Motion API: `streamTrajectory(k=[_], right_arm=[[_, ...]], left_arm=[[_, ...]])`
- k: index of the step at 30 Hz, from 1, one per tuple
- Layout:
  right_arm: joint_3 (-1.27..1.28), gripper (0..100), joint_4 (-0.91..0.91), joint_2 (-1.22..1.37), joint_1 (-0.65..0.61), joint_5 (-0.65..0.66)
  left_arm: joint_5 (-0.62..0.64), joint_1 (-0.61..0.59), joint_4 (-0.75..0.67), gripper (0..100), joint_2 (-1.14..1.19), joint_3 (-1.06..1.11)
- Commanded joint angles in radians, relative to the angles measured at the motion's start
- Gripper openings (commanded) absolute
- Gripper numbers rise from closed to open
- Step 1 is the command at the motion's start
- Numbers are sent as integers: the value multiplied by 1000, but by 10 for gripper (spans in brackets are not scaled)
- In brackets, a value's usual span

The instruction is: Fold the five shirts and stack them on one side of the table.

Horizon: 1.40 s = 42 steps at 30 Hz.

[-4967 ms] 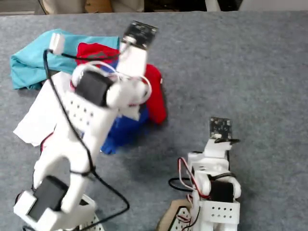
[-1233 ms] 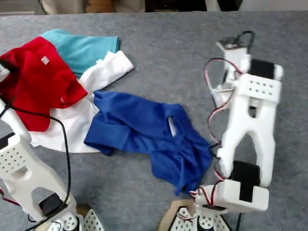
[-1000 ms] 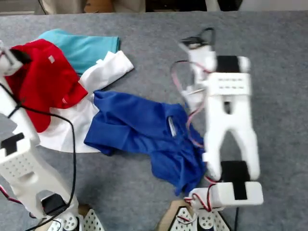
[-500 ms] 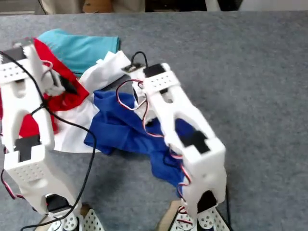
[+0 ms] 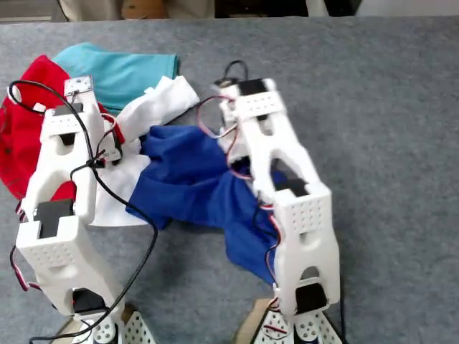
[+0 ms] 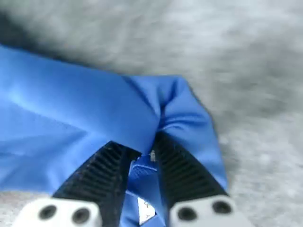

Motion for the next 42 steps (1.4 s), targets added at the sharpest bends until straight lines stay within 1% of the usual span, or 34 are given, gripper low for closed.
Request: streamTrajectory(k=[1,4,6,9,13,17,21,23,24,26,27,28,30,33,35,37,39,42], right_arm=[[-81,6,26,-1,93,-5],[-122,6,52,-1,148,-3],[-157,6,68,-1,193,-3],[-217,6,77,-1,260,-3],[-280,6,77,-1,326,5],[-288,6,74,2,331,25],[-288,7,37,2,305,21],[-286,8,11,5,278,20],[-280,8,-5,8,265,17],[-255,9,-49,27,232,15],[-242,9,-78,41,216,15],[-231,9,-110,58,203,14],[-220,9,-170,90,188,-18],[-220,9,-238,125,185,-69],[-219,9,-278,143,186,-87],[-220,9,-288,147,189,-95],[-220,9,-290,147,191,-97],[-220,9,-293,145,191,-97]], left_arm=[[-5,-31,-112,19,-7,20],[-5,-64,-152,19,-7,26],[-3,-112,-178,19,-7,18],[-8,-209,-230,19,-7,15],[-11,-373,-293,19,-7,-17],[-11,-496,-295,19,-7,-101],[-5,-555,-273,25,-8,-175],[-9,-549,-203,46,-15,-206],[-14,-531,-137,86,-16,-222],[-48,-482,37,214,-16,-276],[-37,-460,124,271,-16,-311],[-2,-437,196,302,-16,-350],[80,-397,287,306,-16,-456],[183,-330,368,306,-16,-637],[244,-262,405,306,-7,-746],[281,-190,399,306,5,-795],[292,-126,331,306,54,-789],[296,-86,206,296,196,-778]])
